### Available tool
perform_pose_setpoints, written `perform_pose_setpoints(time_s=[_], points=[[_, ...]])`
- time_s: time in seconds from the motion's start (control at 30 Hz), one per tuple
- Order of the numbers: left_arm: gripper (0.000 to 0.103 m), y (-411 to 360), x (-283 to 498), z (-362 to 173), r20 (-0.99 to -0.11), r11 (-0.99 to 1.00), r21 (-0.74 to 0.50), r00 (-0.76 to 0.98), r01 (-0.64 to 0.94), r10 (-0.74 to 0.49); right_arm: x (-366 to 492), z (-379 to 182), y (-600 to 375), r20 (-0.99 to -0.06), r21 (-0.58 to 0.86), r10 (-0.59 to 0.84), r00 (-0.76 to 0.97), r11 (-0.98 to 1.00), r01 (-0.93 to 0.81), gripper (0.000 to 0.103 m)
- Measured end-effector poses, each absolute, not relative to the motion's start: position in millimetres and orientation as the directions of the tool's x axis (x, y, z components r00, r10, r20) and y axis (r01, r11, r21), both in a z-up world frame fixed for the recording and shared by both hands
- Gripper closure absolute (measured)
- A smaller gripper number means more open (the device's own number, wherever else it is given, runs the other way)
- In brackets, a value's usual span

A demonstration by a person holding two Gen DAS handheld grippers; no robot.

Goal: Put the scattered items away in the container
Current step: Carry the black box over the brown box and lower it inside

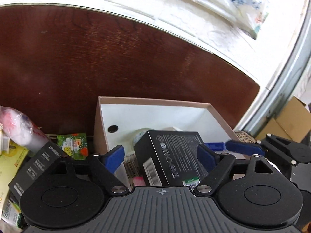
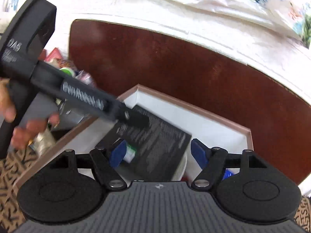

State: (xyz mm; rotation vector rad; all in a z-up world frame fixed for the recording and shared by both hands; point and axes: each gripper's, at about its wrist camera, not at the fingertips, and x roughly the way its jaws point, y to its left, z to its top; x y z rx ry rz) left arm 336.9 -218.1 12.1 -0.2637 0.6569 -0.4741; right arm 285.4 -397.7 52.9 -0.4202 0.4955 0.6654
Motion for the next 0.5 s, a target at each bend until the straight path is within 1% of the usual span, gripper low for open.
perform_pose_setpoints(time_s=[0.1,0.13,0.17,0.2,0.23,0.3,0.33,0.4,0.5], points=[[0.019,-223,331,9,-0.557,0.850,-0.376,0.644,0.368,-0.525,281,41,-402,-0.625,-0.230,0.421,0.658,0.706,-0.670,0.024],[0.021,-228,327,9,-0.563,0.857,-0.348,0.646,0.380,-0.515,280,36,-401,-0.642,-0.243,0.397,0.656,0.706,-0.665,0.026],[0.026,-233,324,9,-0.575,0.861,-0.321,0.641,0.395,-0.508,280,32,-399,-0.654,-0.255,0.377,0.656,0.706,-0.660,0.029],[0.029,-238,324,9,-0.594,0.859,-0.306,0.622,0.411,-0.509,281,29,-396,-0.666,-0.256,0.365,0.650,0.707,-0.659,0.031],[0.035,-241,324,8,-0.613,0.856,-0.303,0.602,0.418,-0.511,283,27,-394,-0.676,-0.243,0.363,0.641,0.712,-0.659,0.033],[0.035,-240,319,8,-0.603,0.854,-0.320,0.607,0.411,-0.518,284,25,-391,-0.687,-0.211,0.379,0.620,0.712,-0.670,0.038],[0.035,-240,319,8,-0.601,0.857,-0.313,0.613,0.409,-0.513,284,25,-389,-0.690,-0.207,0.385,0.613,0.707,-0.676,0.038],[0.035,-240,320,9,-0.605,0.870,-0.290,0.627,0.400,-0.490,284,25,-382,-0.685,-0.238,0.370,0.628,0.701,-0.672,0.040],[0.038,-234,328,12,-0.598,0.882,-0.297,0.648,0.367,-0.471,294,28,-373,-0.664,-0.245,0.371,0.649,0.713,-0.657,0.043]])
